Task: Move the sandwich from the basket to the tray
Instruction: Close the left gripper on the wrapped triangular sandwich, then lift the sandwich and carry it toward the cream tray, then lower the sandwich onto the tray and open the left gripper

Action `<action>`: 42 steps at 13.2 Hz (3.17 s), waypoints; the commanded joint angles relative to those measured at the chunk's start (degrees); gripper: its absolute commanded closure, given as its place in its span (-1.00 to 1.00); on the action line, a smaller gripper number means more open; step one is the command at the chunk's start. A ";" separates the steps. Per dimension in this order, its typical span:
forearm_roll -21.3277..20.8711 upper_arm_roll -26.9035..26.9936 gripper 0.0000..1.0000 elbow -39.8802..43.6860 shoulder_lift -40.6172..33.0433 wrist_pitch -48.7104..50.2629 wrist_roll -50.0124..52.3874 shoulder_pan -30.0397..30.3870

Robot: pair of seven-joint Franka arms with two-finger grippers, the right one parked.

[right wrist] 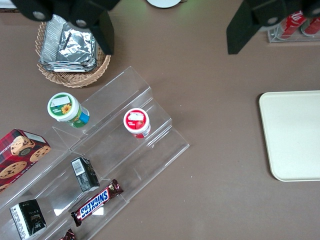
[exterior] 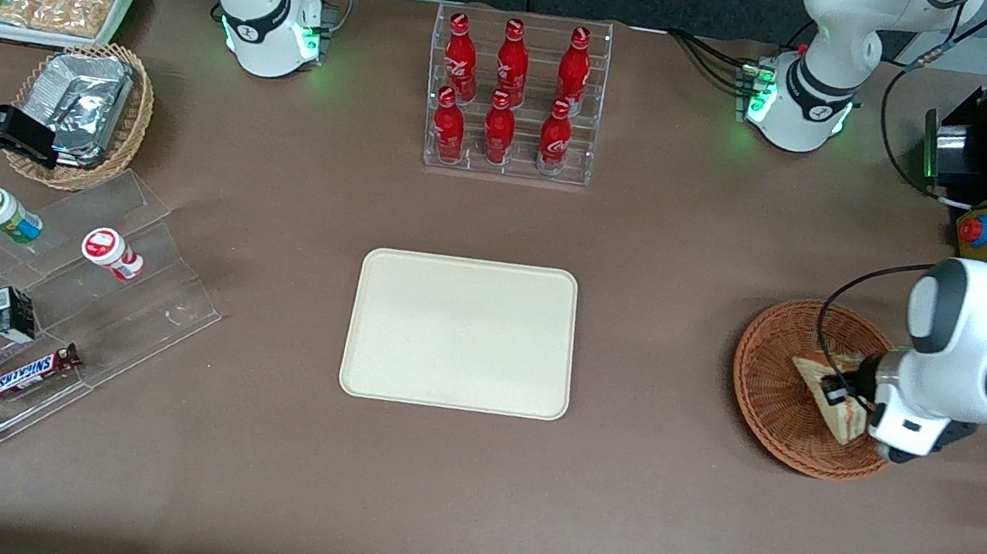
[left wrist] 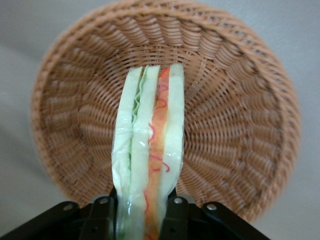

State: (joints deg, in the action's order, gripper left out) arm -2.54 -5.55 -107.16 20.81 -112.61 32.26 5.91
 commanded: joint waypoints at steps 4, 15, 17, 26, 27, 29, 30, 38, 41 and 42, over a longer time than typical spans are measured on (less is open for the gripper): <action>4.91 -4.20 1.00 20.22 0.02 19.00 14.56 -7.55; 6.32 -4.20 0.94 36.32 16.62 7.08 20.74 -35.16; 5.88 -4.12 0.94 36.15 18.74 4.59 18.38 -38.33; 4.12 -3.76 0.95 36.23 28.32 -2.08 9.14 -41.68; 3.95 -3.76 0.95 36.32 29.20 -3.31 9.22 -41.59; 3.25 -3.42 0.92 35.88 30.34 -5.25 10.27 -41.77; 1.85 -3.41 0.70 35.79 30.43 -5.34 12.02 -41.77; 1.13 -3.32 -1.00 34.92 22.89 6.83 13.88 -41.33; 1.31 -3.41 -1.00 28.70 14.21 10.21 12.92 -37.21; 1.74 -3.41 -1.00 25.80 10.87 10.21 12.74 -35.46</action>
State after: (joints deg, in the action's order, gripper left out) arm -0.59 -8.61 -73.34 39.22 -102.25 45.09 -32.62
